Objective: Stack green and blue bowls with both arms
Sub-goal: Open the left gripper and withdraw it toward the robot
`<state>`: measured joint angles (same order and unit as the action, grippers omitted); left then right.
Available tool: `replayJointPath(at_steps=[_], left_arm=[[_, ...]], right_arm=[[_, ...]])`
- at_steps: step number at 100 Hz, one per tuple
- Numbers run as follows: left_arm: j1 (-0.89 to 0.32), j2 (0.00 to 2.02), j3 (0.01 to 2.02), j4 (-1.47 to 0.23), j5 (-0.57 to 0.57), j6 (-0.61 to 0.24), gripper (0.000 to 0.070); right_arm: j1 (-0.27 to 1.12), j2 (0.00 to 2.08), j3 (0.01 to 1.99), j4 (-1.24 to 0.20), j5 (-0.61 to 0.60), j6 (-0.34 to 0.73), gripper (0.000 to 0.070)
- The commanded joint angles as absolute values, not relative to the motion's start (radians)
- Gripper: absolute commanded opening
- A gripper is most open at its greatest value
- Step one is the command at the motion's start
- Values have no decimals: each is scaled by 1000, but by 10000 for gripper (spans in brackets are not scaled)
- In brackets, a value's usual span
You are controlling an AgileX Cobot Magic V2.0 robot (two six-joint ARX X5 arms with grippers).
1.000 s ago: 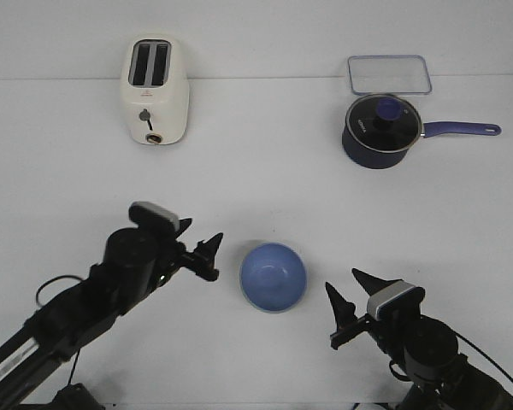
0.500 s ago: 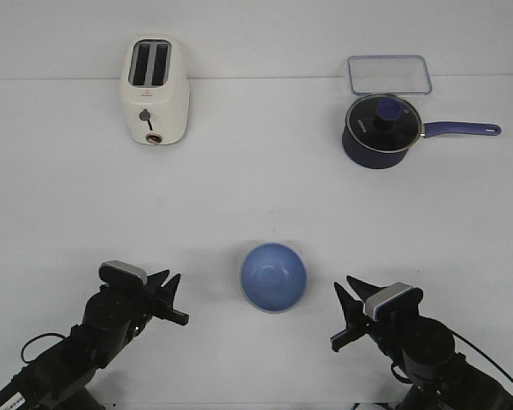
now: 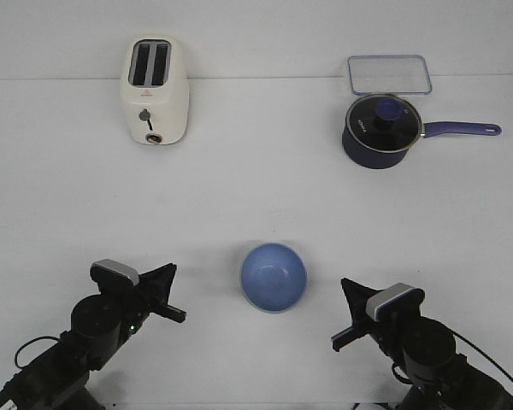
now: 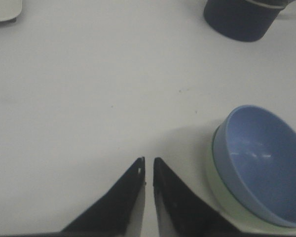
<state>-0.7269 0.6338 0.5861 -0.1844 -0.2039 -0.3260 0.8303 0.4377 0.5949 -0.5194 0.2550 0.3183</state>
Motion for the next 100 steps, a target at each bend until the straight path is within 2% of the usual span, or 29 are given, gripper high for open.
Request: replayJointPath(at_steps=[1, 21, 25, 32, 42, 59, 69, 79, 100], left_arm=[[-733, 631, 596, -153, -205, -326, 12], [-733, 597, 595, -110, -203, -313, 12], [-719, 566, 594, -113, -215, -268, 12], [-657, 513, 575, -100, -194, -134, 12], [-514, 413, 488, -57, -110, -72, 12], [-232, 186, 245, 22, -103, -60, 12], [-123, 67, 136, 25, -84, -69, 12], [-72, 7, 75, 27, -47, -68, 12], [-38, 3, 14, 39, -43, -71, 13]], right_arm=[[838, 438, 603, -509, 257, 324, 12], [838, 438, 603, -509, 257, 324, 12], [838, 438, 603, -509, 257, 324, 12], [838, 438, 603, -509, 257, 324, 12], [838, 438, 603, -509, 258, 324, 12], [838, 439, 603, -510, 263, 324, 12], [838, 438, 603, -510, 263, 324, 12], [838, 439, 603, -510, 263, 324, 12], [838, 438, 603, -510, 263, 324, 12]])
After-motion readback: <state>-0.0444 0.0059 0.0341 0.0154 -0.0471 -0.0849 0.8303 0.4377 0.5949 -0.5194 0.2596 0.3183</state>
